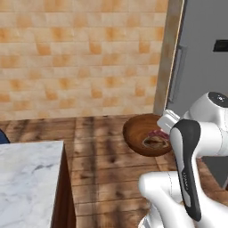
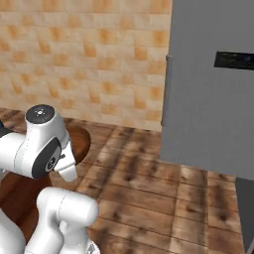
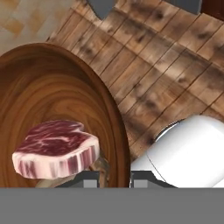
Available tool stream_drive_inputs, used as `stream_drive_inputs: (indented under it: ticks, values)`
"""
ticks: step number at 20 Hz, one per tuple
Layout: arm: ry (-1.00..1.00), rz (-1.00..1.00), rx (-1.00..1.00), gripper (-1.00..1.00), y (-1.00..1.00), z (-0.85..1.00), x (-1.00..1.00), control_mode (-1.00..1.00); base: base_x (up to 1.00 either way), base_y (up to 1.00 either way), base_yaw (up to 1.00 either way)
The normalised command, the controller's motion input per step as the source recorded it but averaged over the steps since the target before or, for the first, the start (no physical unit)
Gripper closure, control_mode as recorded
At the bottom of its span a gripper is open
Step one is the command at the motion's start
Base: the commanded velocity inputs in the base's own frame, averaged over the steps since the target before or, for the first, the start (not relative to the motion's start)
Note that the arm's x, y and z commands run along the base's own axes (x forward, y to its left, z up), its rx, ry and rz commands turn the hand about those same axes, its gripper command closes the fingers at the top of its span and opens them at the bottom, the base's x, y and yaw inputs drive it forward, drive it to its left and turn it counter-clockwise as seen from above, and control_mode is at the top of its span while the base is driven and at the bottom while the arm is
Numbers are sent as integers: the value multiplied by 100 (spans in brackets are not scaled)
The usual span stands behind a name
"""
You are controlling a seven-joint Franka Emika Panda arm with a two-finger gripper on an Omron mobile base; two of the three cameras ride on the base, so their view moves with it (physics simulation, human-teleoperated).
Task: Place the bowl with the limes on the top shelf of the fridge. Place the bowl with the steak and chicken drumstick on the second highest shelf of the fridge.
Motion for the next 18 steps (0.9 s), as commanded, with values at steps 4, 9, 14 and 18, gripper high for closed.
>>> stream_drive_inputs:
  ticks: [4,9,14,18]
  values:
    - [0,0,0,100,0,0,0,100,100,21,16]
    - [0,0,0,100,0,0,0,100,100,23,14]
    - [0,0,0,100,0,0,0,100,100,28,12]
    - [0,0,0,100,0,0,0,100,100,21,11]
